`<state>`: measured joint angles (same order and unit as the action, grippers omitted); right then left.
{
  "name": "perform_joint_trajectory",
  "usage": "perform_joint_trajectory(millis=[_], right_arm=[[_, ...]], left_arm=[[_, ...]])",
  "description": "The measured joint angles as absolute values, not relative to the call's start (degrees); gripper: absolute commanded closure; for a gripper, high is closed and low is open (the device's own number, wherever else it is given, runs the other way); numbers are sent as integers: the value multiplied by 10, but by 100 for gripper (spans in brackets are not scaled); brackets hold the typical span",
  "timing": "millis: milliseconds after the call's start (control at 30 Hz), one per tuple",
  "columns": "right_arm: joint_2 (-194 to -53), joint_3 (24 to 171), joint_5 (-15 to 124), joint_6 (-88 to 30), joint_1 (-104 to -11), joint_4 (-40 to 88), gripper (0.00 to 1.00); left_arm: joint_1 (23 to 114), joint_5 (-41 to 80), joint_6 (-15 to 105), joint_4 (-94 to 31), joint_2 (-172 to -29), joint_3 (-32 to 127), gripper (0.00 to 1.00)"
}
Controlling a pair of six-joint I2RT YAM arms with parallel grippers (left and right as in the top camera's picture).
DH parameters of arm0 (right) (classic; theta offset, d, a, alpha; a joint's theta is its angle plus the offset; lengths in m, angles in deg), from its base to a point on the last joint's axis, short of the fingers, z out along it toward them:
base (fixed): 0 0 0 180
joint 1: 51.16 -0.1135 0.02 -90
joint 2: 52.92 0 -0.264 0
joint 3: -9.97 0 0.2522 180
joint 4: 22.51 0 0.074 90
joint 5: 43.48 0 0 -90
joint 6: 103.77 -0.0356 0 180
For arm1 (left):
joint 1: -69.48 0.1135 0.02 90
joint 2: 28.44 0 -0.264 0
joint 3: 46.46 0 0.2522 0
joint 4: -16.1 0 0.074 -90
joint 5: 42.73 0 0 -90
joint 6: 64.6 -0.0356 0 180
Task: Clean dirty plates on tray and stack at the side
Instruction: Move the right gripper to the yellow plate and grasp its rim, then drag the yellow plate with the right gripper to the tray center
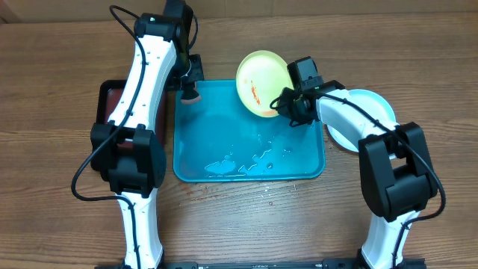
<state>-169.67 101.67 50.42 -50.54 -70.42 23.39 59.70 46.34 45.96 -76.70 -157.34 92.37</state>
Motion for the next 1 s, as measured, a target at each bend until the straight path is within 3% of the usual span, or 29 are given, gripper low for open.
perform_joint_trajectory(millis=[367, 667, 833, 1000], right_arm=[[-1699, 1017, 540, -512, -715, 279, 82], [-1699, 1023, 593, -503, -790, 361, 81], [-1699, 1024, 620, -487, -835, 386, 68], [-1699, 1034, 627, -439, -816, 387, 58]], left_arm=[[597, 463, 460, -766, -1573, 924, 96], [597, 463, 460, -765, -1573, 924, 96], [597, 463, 460, -766, -1573, 924, 96], [597, 464, 460, -766, -1573, 924, 96]])
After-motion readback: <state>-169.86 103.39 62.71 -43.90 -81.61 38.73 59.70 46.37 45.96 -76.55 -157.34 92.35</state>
